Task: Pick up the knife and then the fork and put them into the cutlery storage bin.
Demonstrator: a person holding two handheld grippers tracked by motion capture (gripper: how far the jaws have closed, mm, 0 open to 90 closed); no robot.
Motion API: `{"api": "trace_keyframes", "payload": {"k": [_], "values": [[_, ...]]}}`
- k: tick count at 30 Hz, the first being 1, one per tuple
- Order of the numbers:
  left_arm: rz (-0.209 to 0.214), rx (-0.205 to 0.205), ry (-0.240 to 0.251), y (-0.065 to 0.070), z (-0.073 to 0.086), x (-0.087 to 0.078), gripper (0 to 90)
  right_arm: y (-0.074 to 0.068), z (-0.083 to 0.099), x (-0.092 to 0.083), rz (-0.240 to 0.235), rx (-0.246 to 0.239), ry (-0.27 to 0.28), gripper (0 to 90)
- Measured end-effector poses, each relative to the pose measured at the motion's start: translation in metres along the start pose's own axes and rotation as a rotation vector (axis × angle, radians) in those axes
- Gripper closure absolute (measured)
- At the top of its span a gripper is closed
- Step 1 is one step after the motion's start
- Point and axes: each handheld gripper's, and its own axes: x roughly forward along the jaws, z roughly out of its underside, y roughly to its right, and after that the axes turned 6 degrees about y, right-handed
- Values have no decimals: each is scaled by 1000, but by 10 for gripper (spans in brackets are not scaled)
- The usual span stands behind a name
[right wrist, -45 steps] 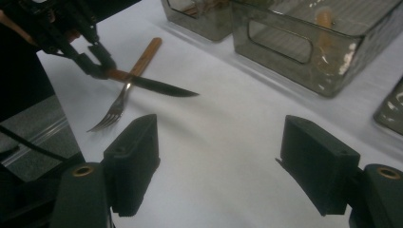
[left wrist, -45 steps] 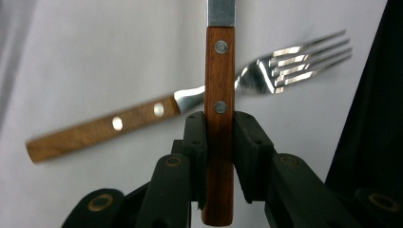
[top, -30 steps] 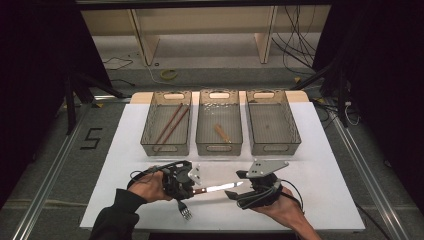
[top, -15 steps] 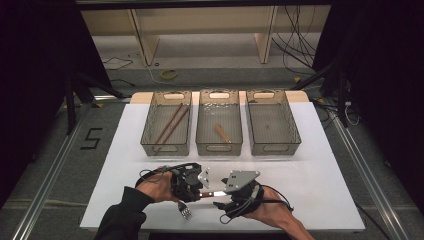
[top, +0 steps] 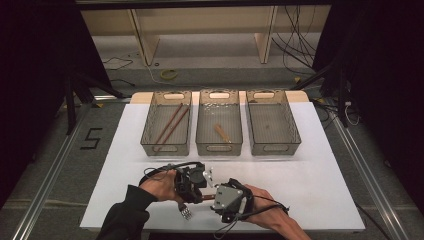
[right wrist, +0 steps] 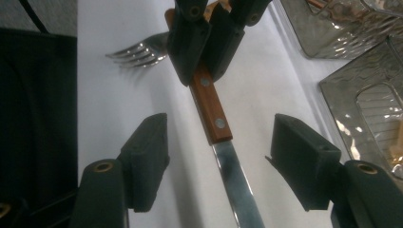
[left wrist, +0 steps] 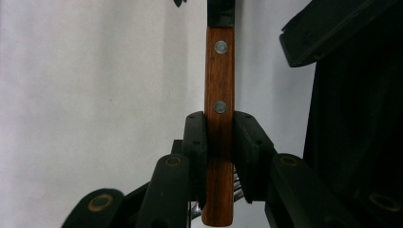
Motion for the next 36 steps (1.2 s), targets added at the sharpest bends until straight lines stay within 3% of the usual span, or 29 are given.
{"api": "trace_keyframes", "payload": {"k": [2,6,11,13,19,24,27,30,31,36], "values": [[11,0,1,0,-1,0,756,-1,0,1,0,-10,-7,402],[21,-1,2,-1,-4,-1,756,-6,1,6,30,-88,-44,450],[30,-6,7,-1,-8,0,756,-11,1,7,57,-125,-49,517],[32,-7,6,-1,-9,0,757,-11,1,8,67,-162,-51,551],[51,-12,3,-1,-12,1,756,-15,0,8,88,-199,-60,629],[70,-12,1,-1,-13,1,756,-18,0,9,89,-226,-69,686],[74,-3,-3,-1,-14,1,756,-18,1,10,81,-304,-95,727],[78,-1,-8,-1,-15,1,756,-19,1,10,83,-298,-96,739],[78,1,-10,-1,-15,2,756,-20,1,11,84,-320,-98,749],[92,0,-9,0,-15,3,754,-22,2,11,68,-339,-108,768]]}}
